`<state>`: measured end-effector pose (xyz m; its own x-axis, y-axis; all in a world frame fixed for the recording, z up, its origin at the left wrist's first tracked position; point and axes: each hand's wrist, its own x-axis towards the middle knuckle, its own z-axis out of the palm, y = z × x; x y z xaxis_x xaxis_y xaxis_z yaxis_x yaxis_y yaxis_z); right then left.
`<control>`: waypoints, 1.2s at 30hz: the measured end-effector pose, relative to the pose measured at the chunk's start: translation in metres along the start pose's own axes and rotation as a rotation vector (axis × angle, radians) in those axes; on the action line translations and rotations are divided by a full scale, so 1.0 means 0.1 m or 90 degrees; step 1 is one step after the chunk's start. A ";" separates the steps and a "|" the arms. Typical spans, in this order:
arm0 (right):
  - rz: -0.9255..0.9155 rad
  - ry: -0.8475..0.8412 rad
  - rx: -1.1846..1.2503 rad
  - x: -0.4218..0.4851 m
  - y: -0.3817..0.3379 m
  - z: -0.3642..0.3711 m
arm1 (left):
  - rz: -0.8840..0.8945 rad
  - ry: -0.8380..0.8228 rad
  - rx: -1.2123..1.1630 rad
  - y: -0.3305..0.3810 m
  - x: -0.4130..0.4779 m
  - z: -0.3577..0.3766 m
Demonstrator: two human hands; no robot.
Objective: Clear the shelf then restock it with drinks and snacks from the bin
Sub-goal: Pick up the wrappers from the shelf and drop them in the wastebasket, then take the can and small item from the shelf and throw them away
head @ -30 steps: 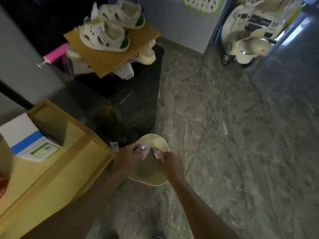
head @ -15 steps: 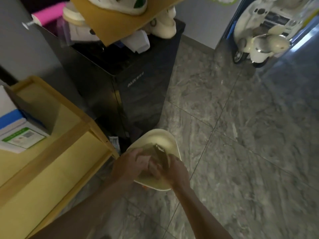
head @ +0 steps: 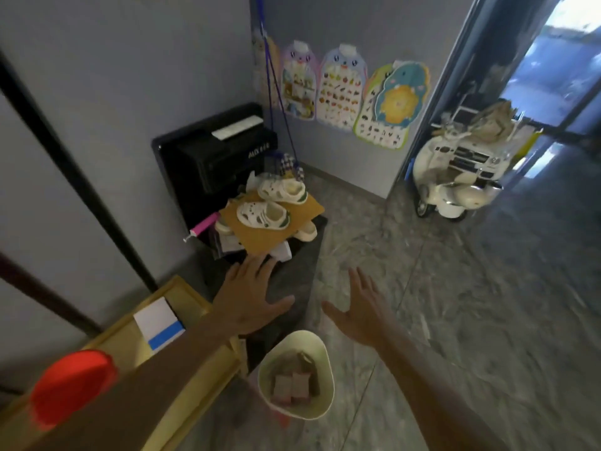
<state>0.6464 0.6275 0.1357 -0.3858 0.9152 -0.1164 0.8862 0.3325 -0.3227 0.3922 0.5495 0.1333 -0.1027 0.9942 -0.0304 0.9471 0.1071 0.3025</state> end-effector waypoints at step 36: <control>-0.618 -0.179 0.000 -1.86 -5.52 -0.16 | -0.607 0.226 0.065 -2.21 -4.98 -2.81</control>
<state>0.2332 0.2770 0.3503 -0.9864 0.1629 -0.0206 0.1577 0.9050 -0.3950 0.1486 0.0302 0.3489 -0.8955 0.4391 0.0727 0.4440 0.8694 0.2167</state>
